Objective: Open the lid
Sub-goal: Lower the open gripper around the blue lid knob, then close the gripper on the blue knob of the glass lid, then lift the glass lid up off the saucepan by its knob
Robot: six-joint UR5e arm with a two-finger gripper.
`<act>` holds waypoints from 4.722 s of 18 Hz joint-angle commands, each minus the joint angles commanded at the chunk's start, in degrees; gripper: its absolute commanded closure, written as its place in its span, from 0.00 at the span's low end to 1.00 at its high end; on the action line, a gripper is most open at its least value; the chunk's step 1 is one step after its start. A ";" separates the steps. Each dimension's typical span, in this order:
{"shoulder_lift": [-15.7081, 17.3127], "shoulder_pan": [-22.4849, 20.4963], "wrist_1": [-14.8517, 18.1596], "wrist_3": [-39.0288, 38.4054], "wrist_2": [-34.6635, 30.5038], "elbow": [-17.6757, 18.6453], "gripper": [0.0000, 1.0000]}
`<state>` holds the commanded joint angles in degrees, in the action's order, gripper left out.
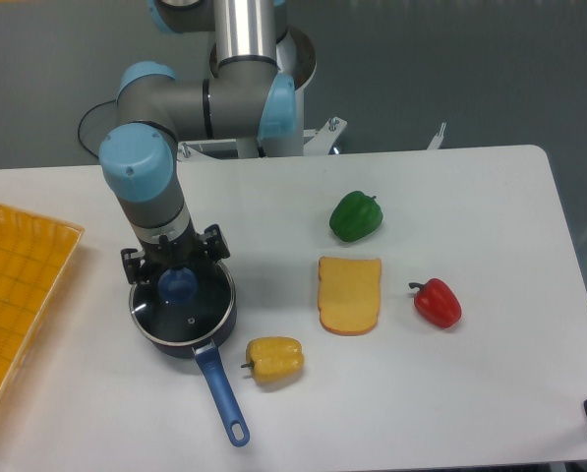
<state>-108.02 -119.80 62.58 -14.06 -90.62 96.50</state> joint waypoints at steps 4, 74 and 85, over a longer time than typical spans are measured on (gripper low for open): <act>-1.84 0.88 0.00 0.00 -0.17 -0.09 0.00; -1.76 0.97 2.72 0.44 -0.62 -2.63 0.43; 0.96 -0.08 9.32 20.36 0.09 -7.03 0.45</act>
<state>-107.06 -119.88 71.89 6.30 -90.53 89.47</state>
